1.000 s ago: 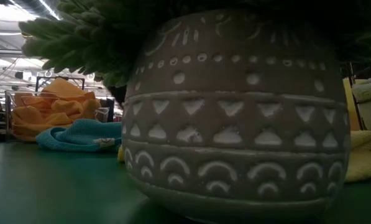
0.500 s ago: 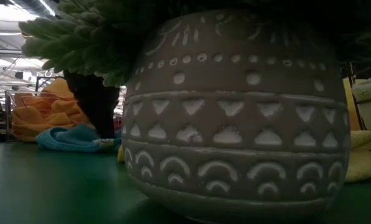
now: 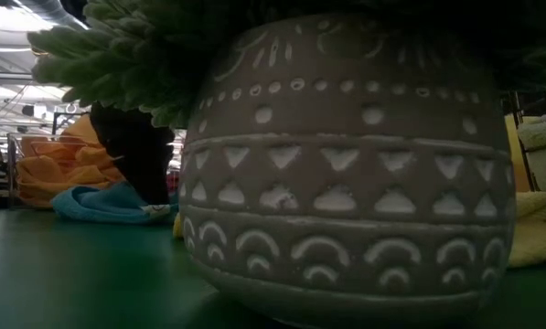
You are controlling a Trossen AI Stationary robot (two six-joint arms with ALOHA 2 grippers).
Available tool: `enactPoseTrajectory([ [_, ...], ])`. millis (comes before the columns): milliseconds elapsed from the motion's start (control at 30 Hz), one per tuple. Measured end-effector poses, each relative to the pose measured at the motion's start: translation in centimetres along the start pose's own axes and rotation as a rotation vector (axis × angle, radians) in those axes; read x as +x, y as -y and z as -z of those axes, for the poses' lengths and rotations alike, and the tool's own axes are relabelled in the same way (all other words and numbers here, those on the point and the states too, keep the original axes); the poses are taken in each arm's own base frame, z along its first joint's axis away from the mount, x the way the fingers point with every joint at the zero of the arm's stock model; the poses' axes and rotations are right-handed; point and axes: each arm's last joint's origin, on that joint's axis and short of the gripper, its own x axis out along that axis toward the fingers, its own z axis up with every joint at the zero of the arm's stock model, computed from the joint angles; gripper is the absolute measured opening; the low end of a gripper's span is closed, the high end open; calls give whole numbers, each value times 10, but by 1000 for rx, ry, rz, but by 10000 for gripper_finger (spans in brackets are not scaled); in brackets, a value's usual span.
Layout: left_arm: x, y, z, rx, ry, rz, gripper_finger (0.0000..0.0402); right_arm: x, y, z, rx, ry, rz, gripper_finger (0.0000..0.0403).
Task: Sort microfiber towel by color & place in baskets
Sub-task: Put the blue microfiber towel into the circular wire basket
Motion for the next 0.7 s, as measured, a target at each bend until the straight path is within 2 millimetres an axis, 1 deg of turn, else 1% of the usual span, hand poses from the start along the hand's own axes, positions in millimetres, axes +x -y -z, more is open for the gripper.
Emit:
enactPoseTrajectory([
  [67,1,1,-3,-6,27,15,15,1,4,-2,-42,29,51,172],
  [100,1,2,-4,-10,37,24,9,2,5,-3,-57,37,69,172],
  [200,-3,5,-10,-18,52,39,9,6,14,-9,-77,59,127,172],
  [333,-14,11,-24,-14,91,73,3,19,33,-16,-65,76,236,172],
  [533,-38,23,-55,33,173,107,2,39,62,-22,-115,45,356,172],
  [700,-62,27,-85,62,278,136,2,58,76,-26,-203,27,366,172],
])
